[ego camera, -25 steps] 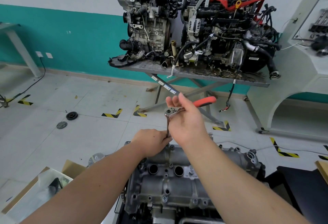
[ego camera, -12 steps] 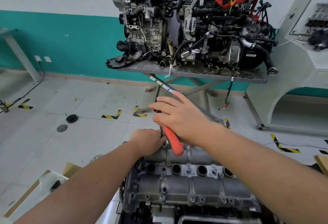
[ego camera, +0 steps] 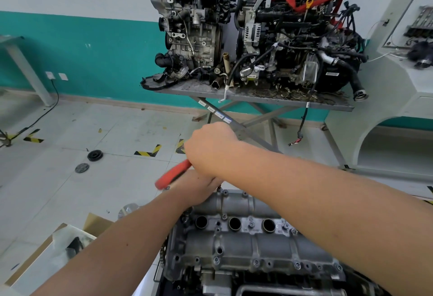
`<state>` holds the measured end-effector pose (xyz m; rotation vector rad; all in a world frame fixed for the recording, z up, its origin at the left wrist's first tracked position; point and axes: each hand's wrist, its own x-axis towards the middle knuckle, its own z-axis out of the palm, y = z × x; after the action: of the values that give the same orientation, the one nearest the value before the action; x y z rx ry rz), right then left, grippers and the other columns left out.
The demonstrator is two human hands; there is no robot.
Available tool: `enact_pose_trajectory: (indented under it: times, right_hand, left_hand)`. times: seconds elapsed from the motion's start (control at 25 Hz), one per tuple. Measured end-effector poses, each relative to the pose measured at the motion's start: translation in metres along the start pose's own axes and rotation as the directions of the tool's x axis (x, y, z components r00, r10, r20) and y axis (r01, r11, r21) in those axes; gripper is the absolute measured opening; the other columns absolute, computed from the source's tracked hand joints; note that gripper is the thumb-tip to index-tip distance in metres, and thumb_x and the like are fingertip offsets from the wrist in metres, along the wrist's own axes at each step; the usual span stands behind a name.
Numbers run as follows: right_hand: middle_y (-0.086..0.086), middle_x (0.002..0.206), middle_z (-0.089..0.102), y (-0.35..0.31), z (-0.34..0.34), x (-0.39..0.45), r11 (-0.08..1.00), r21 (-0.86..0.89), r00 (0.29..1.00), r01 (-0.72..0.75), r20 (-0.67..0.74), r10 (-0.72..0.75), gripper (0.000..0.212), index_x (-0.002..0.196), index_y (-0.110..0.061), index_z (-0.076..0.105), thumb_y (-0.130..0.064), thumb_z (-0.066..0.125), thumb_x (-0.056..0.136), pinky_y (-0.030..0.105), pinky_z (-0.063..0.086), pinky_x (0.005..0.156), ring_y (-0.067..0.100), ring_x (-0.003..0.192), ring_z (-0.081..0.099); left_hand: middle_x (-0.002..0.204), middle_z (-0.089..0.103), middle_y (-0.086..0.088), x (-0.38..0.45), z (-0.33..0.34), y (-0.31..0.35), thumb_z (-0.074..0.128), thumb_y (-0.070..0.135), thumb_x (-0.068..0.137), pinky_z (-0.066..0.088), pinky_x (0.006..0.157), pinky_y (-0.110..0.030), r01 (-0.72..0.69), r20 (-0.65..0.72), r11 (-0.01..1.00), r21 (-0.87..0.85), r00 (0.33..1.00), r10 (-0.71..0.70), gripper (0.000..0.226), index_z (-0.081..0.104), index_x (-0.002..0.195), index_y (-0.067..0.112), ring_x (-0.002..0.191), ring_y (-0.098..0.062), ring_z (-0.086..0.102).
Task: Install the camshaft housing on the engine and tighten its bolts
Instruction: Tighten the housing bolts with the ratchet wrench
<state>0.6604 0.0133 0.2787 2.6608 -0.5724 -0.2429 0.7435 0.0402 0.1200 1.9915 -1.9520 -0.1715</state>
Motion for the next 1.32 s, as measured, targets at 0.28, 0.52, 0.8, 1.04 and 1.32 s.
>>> enact_pose_trajectory:
  times: [0.28, 0.52, 0.8, 1.04, 1.32]
  right_hand:
    - [-0.007, 0.073, 0.072, 0.02, -0.006, 0.03, 0.915, 0.376, 0.936, -0.149, 0.352, 0.008, 0.02, 0.08, -0.021, 0.062, -0.035, 0.054, 0.093, 0.028, 0.04, 0.057, 0.012, 0.065, 0.062]
    - [-0.002, 0.066, 0.074, 0.038, 0.01, 0.017, 0.558, 0.816, 0.927, -0.15, 0.312, -0.207, 0.037, 0.086, -0.012, 0.065, -0.049, 0.064, 0.092, 0.029, 0.05, 0.067, 0.01, 0.061, 0.072]
    - [0.002, 0.06, 0.053, 0.027, 0.03, 0.019, -0.735, 0.659, 0.611, -0.158, 0.65, 0.452, 0.01, 0.097, -0.009, 0.057, -0.014, 0.049, 0.1, 0.032, 0.047, 0.064, 0.015, 0.052, 0.047]
    - [-0.004, 0.068, 0.05, 0.019, 0.033, 0.013, 0.775, 0.628, 0.986, -0.069, -0.075, 0.149, 0.032, 0.087, -0.021, 0.053, -0.046, 0.041, 0.103, 0.032, 0.039, 0.053, 0.023, 0.068, 0.056]
    - [-0.003, 0.067, 0.053, 0.015, 0.038, 0.007, 0.561, 0.805, 0.943, -0.195, -0.004, 0.334, 0.037, 0.092, -0.016, 0.055, -0.048, 0.039, 0.104, 0.033, 0.045, 0.057, 0.022, 0.064, 0.063]
  left_hand:
    - [0.081, 0.06, 0.006, 0.005, 0.001, -0.002, 0.023, 0.06, 0.101, 0.032, 0.061, -0.034, 0.123, 0.209, 0.981, 0.148, 0.966, -0.153, 0.04, 0.051, 0.092, 0.033, 0.074, -0.019, 0.049]
    - [0.116, 0.058, -0.006, 0.007, 0.006, -0.005, 0.023, 0.059, 0.101, 0.041, 0.067, -0.038, 0.086, 0.195, 0.985, 0.15, 0.974, -0.114, 0.053, 0.051, 0.127, 0.022, 0.093, -0.031, 0.064]
    - [0.085, 0.067, 0.004, 0.004, 0.006, -0.004, 0.024, 0.061, 0.1, 0.04, 0.061, -0.033, 0.105, 0.144, 0.986, 0.132, 0.982, -0.124, 0.038, 0.048, 0.087, 0.035, 0.081, -0.023, 0.064]
    - [0.091, 0.067, 0.009, 0.006, 0.006, -0.004, 0.024, 0.06, 0.101, 0.049, 0.074, -0.034, 0.095, 0.151, 0.962, 0.255, 0.979, -0.137, 0.039, 0.054, 0.093, 0.035, 0.083, -0.016, 0.061]
    - [0.095, 0.07, 0.001, 0.004, 0.007, -0.007, 0.023, 0.057, 0.103, 0.052, 0.07, -0.039, 0.016, 0.182, 0.974, 0.228, 0.982, -0.058, 0.044, 0.056, 0.102, 0.029, 0.083, -0.024, 0.065]
